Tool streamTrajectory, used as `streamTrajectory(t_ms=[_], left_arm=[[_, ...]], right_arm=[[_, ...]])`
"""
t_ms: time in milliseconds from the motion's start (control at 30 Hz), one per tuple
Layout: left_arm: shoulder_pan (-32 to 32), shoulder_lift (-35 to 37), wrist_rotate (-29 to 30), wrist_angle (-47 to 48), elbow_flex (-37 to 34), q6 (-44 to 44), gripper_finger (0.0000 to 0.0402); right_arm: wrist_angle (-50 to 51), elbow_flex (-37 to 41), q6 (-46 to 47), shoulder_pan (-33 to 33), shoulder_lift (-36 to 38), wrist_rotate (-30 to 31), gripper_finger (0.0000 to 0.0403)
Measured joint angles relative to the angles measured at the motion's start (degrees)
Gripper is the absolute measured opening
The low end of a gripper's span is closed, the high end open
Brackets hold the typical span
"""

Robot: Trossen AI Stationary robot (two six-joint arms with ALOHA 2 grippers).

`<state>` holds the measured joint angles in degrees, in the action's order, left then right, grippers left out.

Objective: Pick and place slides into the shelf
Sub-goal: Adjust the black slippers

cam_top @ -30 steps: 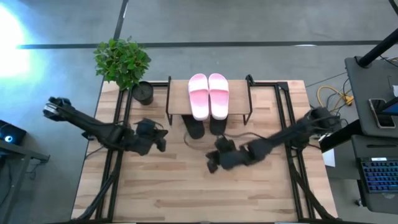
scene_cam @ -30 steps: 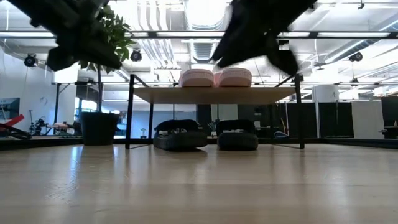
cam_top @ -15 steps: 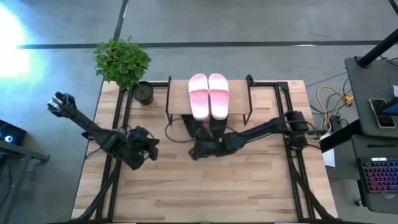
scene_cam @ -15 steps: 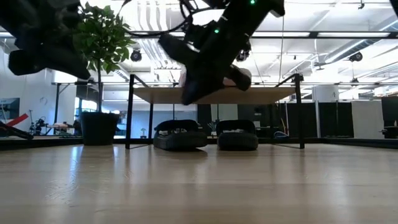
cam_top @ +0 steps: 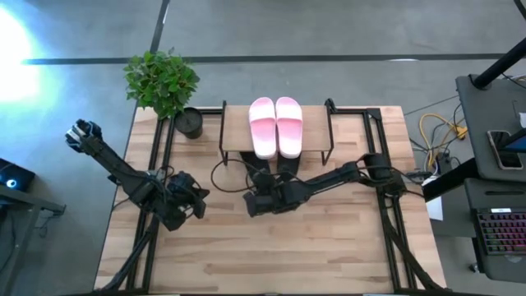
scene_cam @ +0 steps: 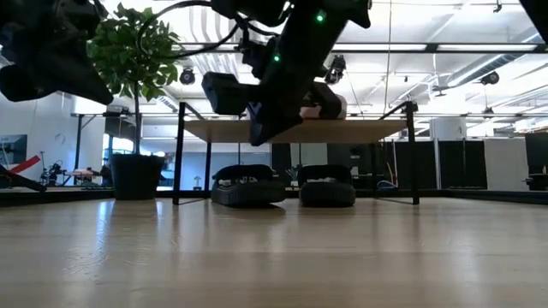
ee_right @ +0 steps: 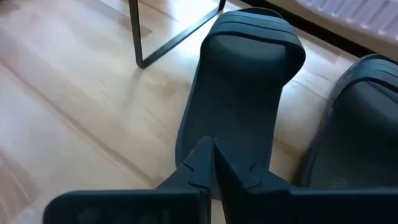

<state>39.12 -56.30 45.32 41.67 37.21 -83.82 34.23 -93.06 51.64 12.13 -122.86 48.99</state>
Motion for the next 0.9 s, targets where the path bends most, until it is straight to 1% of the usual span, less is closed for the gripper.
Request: streamTrajectory(t_ms=[200, 467, 533, 567, 633, 700, 767, 833, 900], left_arm=[[0.45, -0.62, -0.43, 1.47, 0.12, 0.14, 0.0], [1.22, -0.54, -1.53, 3.09, 0.15, 0.16, 0.0], [1.38, -0.46, -1.53, 3.09, -0.02, 0.17, 0.0], [1.44, -0.45, -1.55, 3.35, -0.04, 0.17, 0.0], [1.45, -0.55, -1.53, 3.84, -0.04, 0.19, 0.0], [1.48, -0.56, -1.53, 4.24, -0.04, 0.34, 0.0], [1.58, -0.44, -1.54, 4.4, -0.04, 0.69, 0.0], [1.59, -0.44, -1.55, 4.42, -0.04, 1.66, 0.0], [1.59, -0.32, -1.56, 4.42, -0.04, 2.85, 0.0]], right_arm=[[-0.01, -0.15, 5.57, 2.01, 0.12, 2.52, 0.0009], [0.02, -0.13, 10.29, 8.86, 0.19, 2.72, 0.0009], [0.2, 0.05, 15.03, 9.85, 0.14, 3.9, 0.0009], [0.14, 0.52, 19.02, 9.98, 0.14, 4.74, 0.0009], [0.22, 2.1, 29.94, 9.6, 0.14, 6.34, 0.0009], [0.39, 4.3, 40.97, 8.91, 0.07, 9.53, 0.0008], [0.42, 6.46, 49.11, 8.02, 0.03, 12.08, 0.0008], [-0.23, 8.37, 52.55, 7.0, 0.03, 12.39, 0.0008], [-1.93, 9.93, 51.76, 6.02, 0.03, 11.94, 0.0009]])
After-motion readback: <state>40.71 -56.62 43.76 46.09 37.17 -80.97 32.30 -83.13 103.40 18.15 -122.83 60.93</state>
